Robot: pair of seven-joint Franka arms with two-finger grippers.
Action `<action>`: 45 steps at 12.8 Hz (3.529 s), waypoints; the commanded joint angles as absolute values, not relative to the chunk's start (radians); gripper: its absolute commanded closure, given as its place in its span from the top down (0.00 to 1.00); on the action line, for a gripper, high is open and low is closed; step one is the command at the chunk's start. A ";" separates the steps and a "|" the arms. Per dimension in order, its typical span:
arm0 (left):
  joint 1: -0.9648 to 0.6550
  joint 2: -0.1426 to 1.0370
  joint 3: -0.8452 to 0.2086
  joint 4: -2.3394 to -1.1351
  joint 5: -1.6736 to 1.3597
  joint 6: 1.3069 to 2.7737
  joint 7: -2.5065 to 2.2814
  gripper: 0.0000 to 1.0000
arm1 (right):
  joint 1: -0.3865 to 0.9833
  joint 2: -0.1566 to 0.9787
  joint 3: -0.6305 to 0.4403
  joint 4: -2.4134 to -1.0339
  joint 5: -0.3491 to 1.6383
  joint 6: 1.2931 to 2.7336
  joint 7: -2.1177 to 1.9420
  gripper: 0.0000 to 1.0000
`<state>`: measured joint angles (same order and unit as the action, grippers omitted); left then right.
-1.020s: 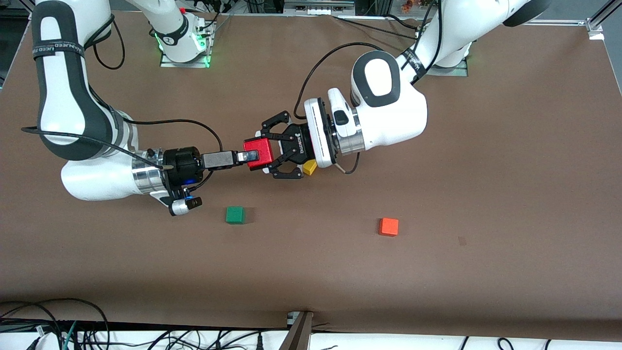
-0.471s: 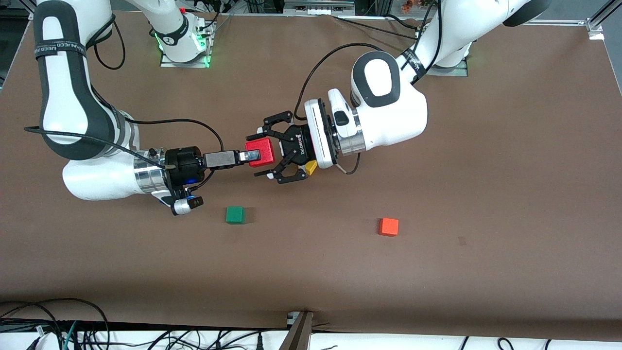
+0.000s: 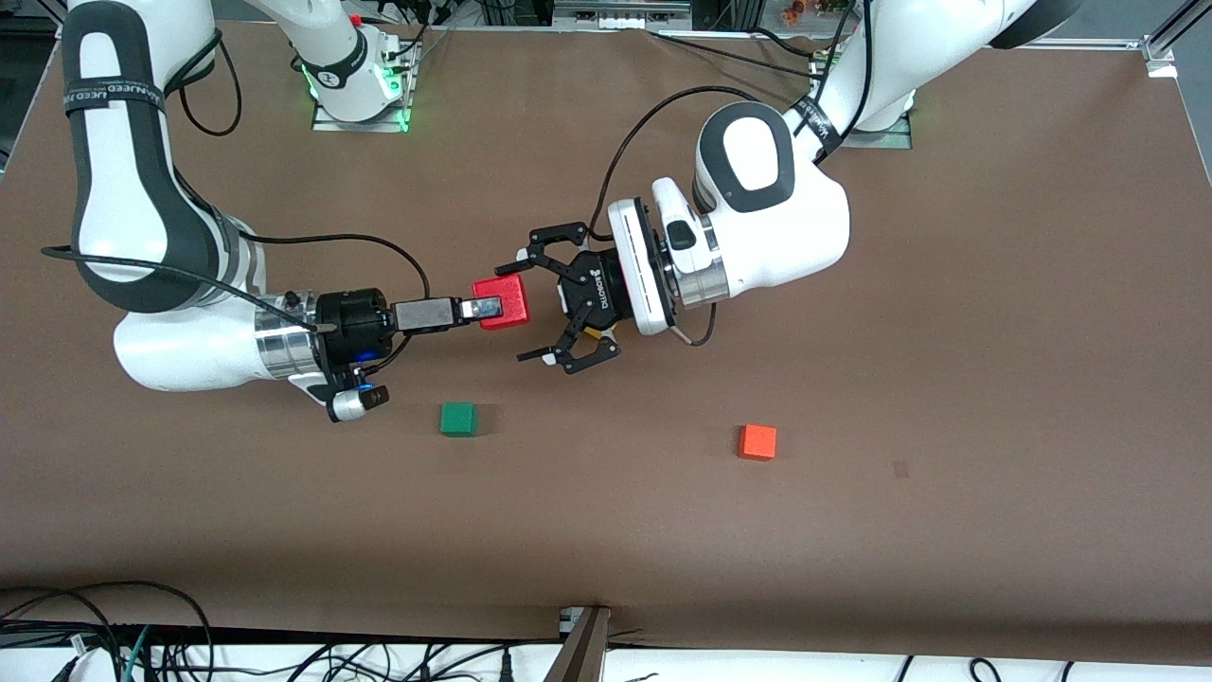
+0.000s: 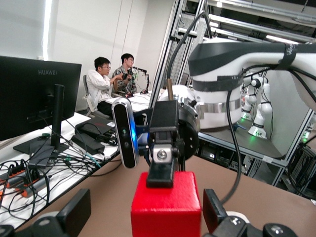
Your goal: Pass red block to right arm, stack on blue
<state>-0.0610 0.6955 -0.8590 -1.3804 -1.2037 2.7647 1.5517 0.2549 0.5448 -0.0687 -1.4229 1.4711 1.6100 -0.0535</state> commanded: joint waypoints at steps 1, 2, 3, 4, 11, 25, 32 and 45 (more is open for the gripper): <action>0.010 0.574 -0.861 -1.537 -1.193 2.755 1.551 1.00 | 0.235 0.534 -0.066 -1.427 1.354 1.611 -0.060 0.00; 0.047 0.539 -0.862 -1.573 -1.193 2.706 1.551 1.00 | 0.236 0.534 -0.081 -1.425 1.276 1.617 -0.061 0.00; 0.096 0.510 -0.861 -1.601 -1.193 2.624 1.551 1.00 | 0.238 0.534 -0.103 -1.424 1.188 1.617 -0.061 0.00; 0.157 0.488 -0.861 -1.623 -1.193 2.511 1.580 1.00 | 0.235 0.534 -0.107 -1.416 1.104 1.617 -0.067 0.00; 0.648 0.506 -0.835 -1.585 -0.714 1.796 1.724 1.00 | 0.245 0.563 -0.143 -1.437 0.430 1.775 -0.175 0.00; 0.723 0.554 -0.558 -1.080 0.344 1.591 1.841 1.00 | 0.245 0.534 -0.149 -1.704 0.002 2.141 -0.155 0.00; 0.628 0.382 -0.560 -1.028 0.388 1.591 1.832 1.00 | 0.245 0.488 -0.149 -1.833 -0.032 2.279 -0.155 0.00; 0.327 -0.008 -0.352 -1.402 0.316 1.575 1.059 1.00 | 0.245 0.477 -0.161 -1.864 -0.032 2.279 -0.100 0.00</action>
